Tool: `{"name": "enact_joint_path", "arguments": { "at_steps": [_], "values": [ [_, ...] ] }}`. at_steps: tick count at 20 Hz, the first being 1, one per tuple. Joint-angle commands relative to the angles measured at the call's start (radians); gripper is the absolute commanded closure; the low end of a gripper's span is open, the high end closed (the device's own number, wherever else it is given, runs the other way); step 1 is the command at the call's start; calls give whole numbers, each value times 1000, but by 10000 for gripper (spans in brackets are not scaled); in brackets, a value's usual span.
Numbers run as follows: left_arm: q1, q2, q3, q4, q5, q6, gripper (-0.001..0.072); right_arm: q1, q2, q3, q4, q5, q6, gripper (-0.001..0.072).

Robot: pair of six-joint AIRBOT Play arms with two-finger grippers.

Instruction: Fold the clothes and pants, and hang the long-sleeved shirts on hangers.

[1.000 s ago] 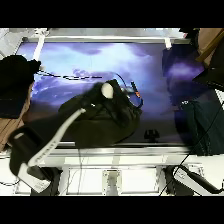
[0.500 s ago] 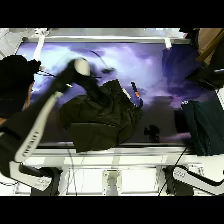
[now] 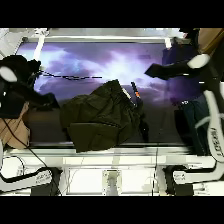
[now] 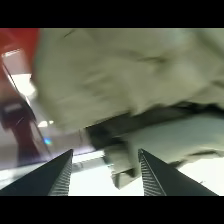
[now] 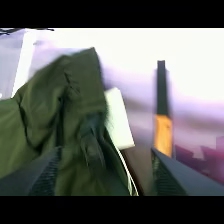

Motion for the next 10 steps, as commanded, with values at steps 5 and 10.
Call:
{"name": "enact_joint_path", "arguments": {
  "at_steps": [5,10],
  "values": [
    [103,28,-357,-281,396,103,215,115,-424,261,162,-23,18,121],
    [37,-12,-358,-405,508,166,215,116,-644,526,175,151,84,160]
  ]
}}
